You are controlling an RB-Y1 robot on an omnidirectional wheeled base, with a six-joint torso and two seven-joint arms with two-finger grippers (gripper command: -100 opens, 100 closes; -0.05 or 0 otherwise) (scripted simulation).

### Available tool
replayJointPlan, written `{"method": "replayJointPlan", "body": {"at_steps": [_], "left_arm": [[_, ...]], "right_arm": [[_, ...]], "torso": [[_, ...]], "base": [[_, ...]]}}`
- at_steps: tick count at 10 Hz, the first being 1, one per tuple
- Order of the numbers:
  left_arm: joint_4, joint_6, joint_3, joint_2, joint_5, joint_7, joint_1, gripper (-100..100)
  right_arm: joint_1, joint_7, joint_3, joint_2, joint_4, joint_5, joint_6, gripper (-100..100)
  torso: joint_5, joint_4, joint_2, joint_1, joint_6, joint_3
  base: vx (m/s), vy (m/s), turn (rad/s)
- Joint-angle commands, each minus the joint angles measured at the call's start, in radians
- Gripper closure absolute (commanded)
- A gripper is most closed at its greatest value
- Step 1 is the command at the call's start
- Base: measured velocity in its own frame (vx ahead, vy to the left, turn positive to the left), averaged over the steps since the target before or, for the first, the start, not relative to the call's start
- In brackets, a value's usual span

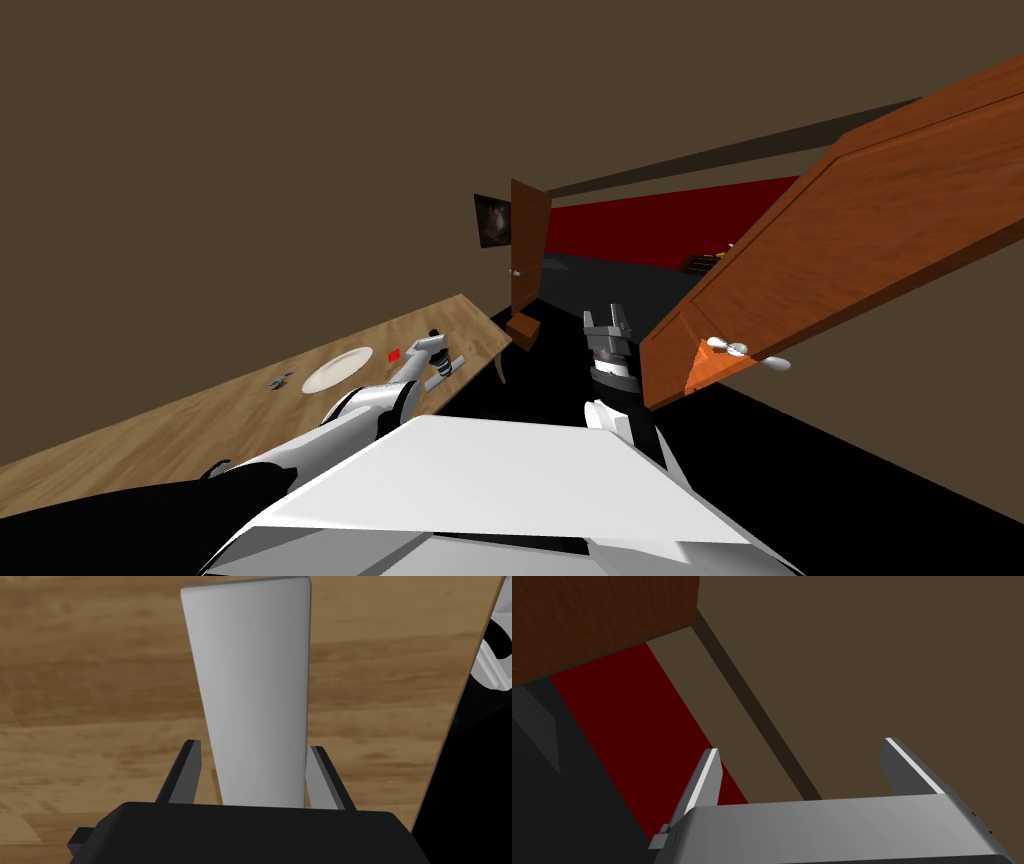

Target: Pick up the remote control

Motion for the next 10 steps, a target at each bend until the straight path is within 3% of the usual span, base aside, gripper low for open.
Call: {"method": "replayJointPlan", "body": {"at_steps": [1, 4, 5, 6, 8, 9, 10], "left_arm": [[0.0, 0.0, 0.0, 0.0, 0.0, 0.0, 0.0, 100], [0.0, 0.0, 0.0, 0.0, 0.0, 0.001, 0.0, 100], [0.0, 0.0, 0.0, 0.0, 0.0, 0.001, 0.0, 0], [-0.015, 0.033, 0.003, 0.014, 0.002, 0.003, -0.016, 100], [-0.031, 0.064, 0.004, 0.023, 0.004, 0.007, -0.027, 100], [-0.023, 0.048, 0.004, 0.019, 0.004, 0.004, -0.023, 100], [-0.024, 0.052, 0.004, 0.02, 0.004, 0.005, -0.023, 0]], "right_arm": [[0.0, 0.0, 0.0, 0.0, 0.0, 0.0, 0.0, 0], [0.0, 0.0, 0.0, 0.0, 0.0, 0.0, 0.0, 0], [0.0, 0.0, 0.0, 0.0, 0.0, 0.0, 0.0, 0], [0.0, 0.0, 0.0, 0.0, 0.0, 0.0, 0.0, 0], [0.0, 0.0, 0.0, 0.0, 0.0, 0.0, 0.0, 0], [0.0, 0.0, 0.0, 0.0, 0.0, 0.0, 0.0, 0], [0.0, 0.0, 0.0, 0.0, 0.0, 0.0, 0.0, 0]], "torso": [[0.0, 0.0, 0.0, 0.0, 0.0, 0.0], [0.0, 0.0, -0.001, 0.001, 0.0, 0.0], [0.0, 0.0, -0.001, 0.001, 0.0, 0.0], [0.0, 0.0, -0.001, 0.001, 0.0, 0.0], [0.0, 0.001, 0.003, 0.0, 0.0, 0.002], [0.0, 0.001, 0.003, 0.0, 0.0, 0.002], [0.0, 0.0, 0.002, 0.0, 0.0, 0.001]], "base": [[0.0, 0.0, 0.0], [0.0, 0.0, 0.0], [0.0, 0.0, 0.0], [-0.043, -0.009, -0.026], [-0.051, -0.009, -0.017], [-0.014, -0.003, -0.003], [0.0, 0.0, 0.0]]}}
